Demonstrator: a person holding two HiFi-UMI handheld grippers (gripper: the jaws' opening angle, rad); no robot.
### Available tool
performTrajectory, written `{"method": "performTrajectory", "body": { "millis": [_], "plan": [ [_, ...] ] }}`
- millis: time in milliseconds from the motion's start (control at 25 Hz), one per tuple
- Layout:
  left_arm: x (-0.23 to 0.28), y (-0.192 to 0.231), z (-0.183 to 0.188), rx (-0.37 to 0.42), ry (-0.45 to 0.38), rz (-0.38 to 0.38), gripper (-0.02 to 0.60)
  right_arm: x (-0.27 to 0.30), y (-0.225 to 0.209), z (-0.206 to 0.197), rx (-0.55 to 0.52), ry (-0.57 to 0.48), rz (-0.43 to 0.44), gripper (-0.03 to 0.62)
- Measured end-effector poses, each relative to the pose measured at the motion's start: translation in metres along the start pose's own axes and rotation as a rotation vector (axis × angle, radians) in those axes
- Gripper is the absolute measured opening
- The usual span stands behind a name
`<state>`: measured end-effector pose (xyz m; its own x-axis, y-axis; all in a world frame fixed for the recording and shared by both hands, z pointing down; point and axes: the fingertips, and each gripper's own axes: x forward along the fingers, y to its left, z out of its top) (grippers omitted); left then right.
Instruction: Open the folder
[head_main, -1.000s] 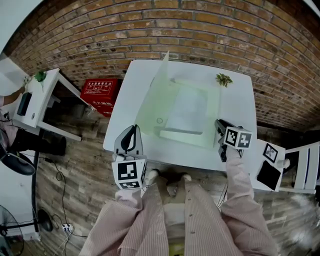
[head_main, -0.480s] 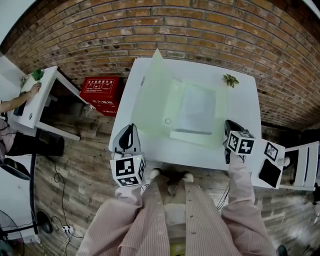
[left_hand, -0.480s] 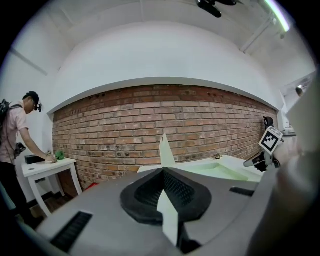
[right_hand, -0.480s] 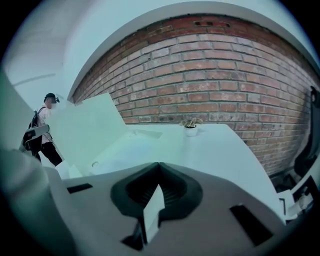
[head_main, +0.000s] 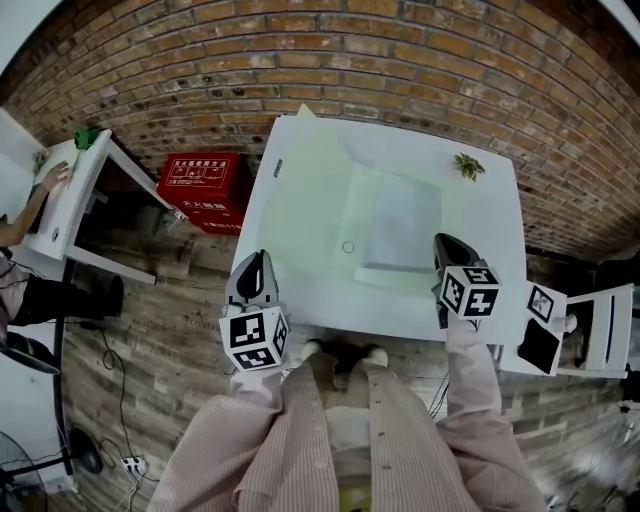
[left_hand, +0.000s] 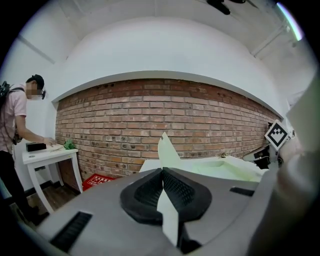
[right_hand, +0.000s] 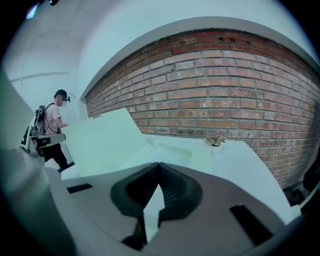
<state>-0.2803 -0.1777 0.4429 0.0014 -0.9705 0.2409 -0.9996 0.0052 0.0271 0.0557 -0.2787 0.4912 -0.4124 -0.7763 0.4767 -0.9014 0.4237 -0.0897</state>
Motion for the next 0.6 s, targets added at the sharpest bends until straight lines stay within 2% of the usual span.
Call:
{"method": "performTrajectory", "body": {
  "millis": [240,400,600],
  "plan": [
    [0.006,0.02,-0.015,-0.018,0.04,-0.02,0.002,0.015,0.05,0.003,-0.013,-0.017,0.04,0.005],
    [0.009,0.034,-0.028,-0.081,0.072,-0.037,0.006,0.023,0.082,0.007,-0.003,-0.045,0.06,0.005],
    [0.013,0.047,-0.042,-0.114,0.11,-0.054,0.013,0.029,0.122,0.01,-0.014,-0.091,0.091,0.005]
  ]
}}
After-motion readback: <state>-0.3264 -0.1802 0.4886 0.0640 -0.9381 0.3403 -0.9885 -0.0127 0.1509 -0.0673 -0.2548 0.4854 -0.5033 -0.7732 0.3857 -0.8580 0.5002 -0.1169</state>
